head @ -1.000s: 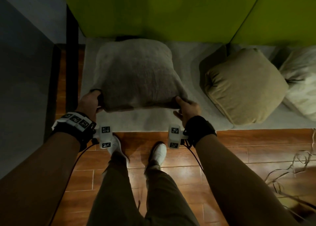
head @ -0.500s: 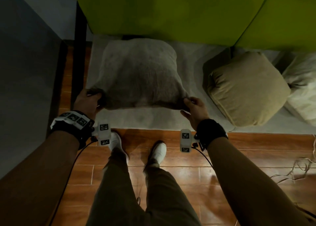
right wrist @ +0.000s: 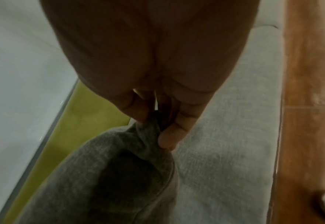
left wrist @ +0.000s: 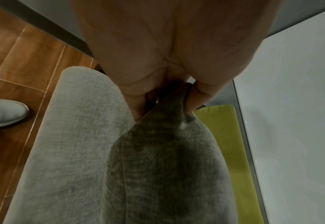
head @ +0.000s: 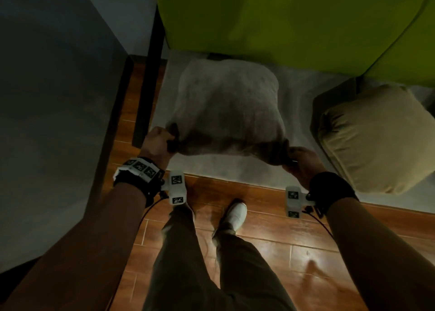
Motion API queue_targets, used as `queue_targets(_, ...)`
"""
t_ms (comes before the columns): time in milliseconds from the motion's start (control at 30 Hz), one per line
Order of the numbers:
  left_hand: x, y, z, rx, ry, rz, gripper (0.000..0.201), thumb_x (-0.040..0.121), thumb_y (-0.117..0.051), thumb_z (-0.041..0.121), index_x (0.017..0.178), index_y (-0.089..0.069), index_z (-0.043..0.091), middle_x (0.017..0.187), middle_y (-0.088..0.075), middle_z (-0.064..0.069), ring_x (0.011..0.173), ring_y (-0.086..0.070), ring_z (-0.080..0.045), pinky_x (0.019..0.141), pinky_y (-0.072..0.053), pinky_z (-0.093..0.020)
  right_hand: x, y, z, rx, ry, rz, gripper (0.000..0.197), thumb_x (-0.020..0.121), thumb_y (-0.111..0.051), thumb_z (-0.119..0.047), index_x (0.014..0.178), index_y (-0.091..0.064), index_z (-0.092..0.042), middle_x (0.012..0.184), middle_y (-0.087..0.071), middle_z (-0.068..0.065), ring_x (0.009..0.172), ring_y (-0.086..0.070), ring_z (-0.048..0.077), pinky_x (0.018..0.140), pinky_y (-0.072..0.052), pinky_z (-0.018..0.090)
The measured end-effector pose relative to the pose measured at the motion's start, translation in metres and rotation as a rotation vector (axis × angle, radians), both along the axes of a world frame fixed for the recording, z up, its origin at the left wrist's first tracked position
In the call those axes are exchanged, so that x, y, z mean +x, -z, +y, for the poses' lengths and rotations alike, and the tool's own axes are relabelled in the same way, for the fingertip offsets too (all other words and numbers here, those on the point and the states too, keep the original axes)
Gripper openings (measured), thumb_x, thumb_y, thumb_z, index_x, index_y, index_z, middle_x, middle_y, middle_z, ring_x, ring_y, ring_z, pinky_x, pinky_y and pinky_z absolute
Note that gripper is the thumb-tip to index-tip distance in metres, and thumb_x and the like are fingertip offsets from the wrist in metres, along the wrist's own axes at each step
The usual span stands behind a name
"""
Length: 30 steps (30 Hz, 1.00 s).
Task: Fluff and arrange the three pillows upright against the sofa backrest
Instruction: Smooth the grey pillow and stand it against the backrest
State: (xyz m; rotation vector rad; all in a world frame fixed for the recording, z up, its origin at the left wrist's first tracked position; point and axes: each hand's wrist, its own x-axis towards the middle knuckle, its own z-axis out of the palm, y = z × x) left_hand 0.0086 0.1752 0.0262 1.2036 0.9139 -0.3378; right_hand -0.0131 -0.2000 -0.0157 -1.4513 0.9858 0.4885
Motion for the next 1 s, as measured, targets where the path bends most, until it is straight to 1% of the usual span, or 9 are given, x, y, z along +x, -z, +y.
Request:
queue_targets(167, 0.001, 0.001, -0.005, 0.098, -0.011, 0.041, 0.021, 0.094, -0.051, -0.008, 0.111, -0.051, 0.004, 0.127, -0.054, -0.025, 0.104, -0.061, -0.037, 0.086, -0.058, -0.048, 0.004, 0.001, -0.006, -0.256, -0.249, 0.042, 0.022, 0.096, -0.065, -0.006, 0.116, -0.066, -0.013, 0.111, -0.068, 0.013, 0.097, -0.067, 0.023, 0.075, -0.056, 0.03)
queue_targets(267, 0.002, -0.003, -0.008, 0.061, -0.021, 0.132, 0.008, 0.098, -0.049, -0.001, 0.101, -0.057, 0.001, 0.108, -0.061, -0.021, 0.085, -0.062, -0.027, 0.064, -0.058, -0.031, 0.009, 0.001, -0.004, -0.453, -0.411, 0.037, 0.025, 0.097, -0.066, -0.023, 0.121, -0.064, -0.017, 0.104, -0.067, 0.009, 0.089, -0.065, 0.024, 0.075, -0.057, 0.038)
queue_targets(367, 0.003, 0.004, -0.003, 0.16, 0.081, 0.199, 0.007, 0.095, -0.054, 0.006, 0.1, -0.058, 0.005, 0.112, -0.061, -0.019, 0.088, -0.061, -0.026, 0.066, -0.053, -0.033, 0.013, 0.001, -0.003, -0.578, -0.449, -0.002, 0.028, 0.099, -0.061, -0.038, 0.122, -0.058, -0.022, 0.099, -0.067, 0.008, 0.084, -0.064, 0.026, 0.069, -0.054, 0.037)
queue_targets(567, -0.01, 0.017, 0.02, 0.279, 0.106, 0.185, 0.049, 0.09, -0.069, 0.006, 0.134, -0.049, 0.007, 0.12, -0.061, -0.015, 0.102, -0.065, -0.03, 0.064, -0.056, -0.033, 0.006, 0.001, -0.01, -0.29, -0.327, -0.016, 0.046, 0.093, -0.072, -0.025, 0.134, -0.052, -0.025, 0.109, -0.068, 0.007, 0.094, -0.069, 0.024, 0.085, -0.061, 0.044)
queue_targets(733, -0.021, 0.027, 0.029, 0.442, 0.205, 0.248, 0.044, 0.084, -0.078, 0.036, 0.111, -0.063, 0.005, 0.103, -0.069, -0.01, 0.077, -0.07, -0.019, 0.051, -0.055, -0.019, -0.012, 0.004, -0.023, -0.161, -0.334, 0.022, 0.064, 0.086, -0.076, -0.002, 0.142, -0.052, -0.017, 0.116, -0.066, 0.008, 0.105, -0.067, 0.026, 0.097, -0.057, 0.045)
queue_targets(800, -0.024, 0.031, 0.025, 0.402, 0.231, 0.264, 0.034, 0.09, -0.071, 0.037, 0.104, -0.063, 0.007, 0.107, -0.068, -0.012, 0.088, -0.068, -0.025, 0.068, -0.062, -0.032, -0.016, 0.008, -0.023, -0.227, -0.392, 0.049, 0.047, 0.091, -0.074, -0.009, 0.136, -0.06, -0.012, 0.111, -0.07, 0.01, 0.099, -0.068, 0.025, 0.093, -0.058, 0.041)
queue_targets(867, -0.029, 0.036, 0.024, 0.338, 0.213, 0.279, 0.039, 0.094, -0.064, 0.029, 0.122, -0.06, 0.003, 0.119, -0.063, -0.011, 0.097, -0.065, -0.028, 0.087, -0.059, -0.046, -0.017, 0.008, -0.019, -0.354, -0.532, 0.081, 0.02, 0.097, -0.068, -0.022, 0.113, -0.073, -0.012, 0.098, -0.074, 0.01, 0.09, -0.071, 0.025, 0.089, -0.06, 0.043)
queue_targets(933, -0.035, 0.04, 0.03, 0.278, 0.212, 0.261, 0.041, 0.093, -0.064, 0.015, 0.13, -0.054, 0.002, 0.123, -0.061, -0.012, 0.098, -0.065, -0.028, 0.086, -0.058, -0.045, -0.017, 0.009, -0.019, -0.467, -0.58, 0.095, 0.022, 0.102, -0.058, -0.03, 0.101, -0.07, -0.011, 0.089, -0.074, 0.011, 0.079, -0.07, 0.026, 0.075, -0.06, 0.04)
queue_targets(1000, -0.04, 0.051, 0.041, 0.358, 0.278, 0.279, 0.059, 0.07, -0.086, 0.025, 0.121, -0.061, 0.011, 0.12, -0.067, -0.014, 0.102, -0.067, -0.031, 0.089, -0.058, -0.048, -0.017, 0.01, -0.019, -0.499, -0.556, 0.096, 0.026, 0.105, -0.052, -0.028, 0.106, -0.066, -0.006, 0.086, -0.073, 0.013, 0.071, -0.068, 0.025, 0.063, -0.054, 0.034)
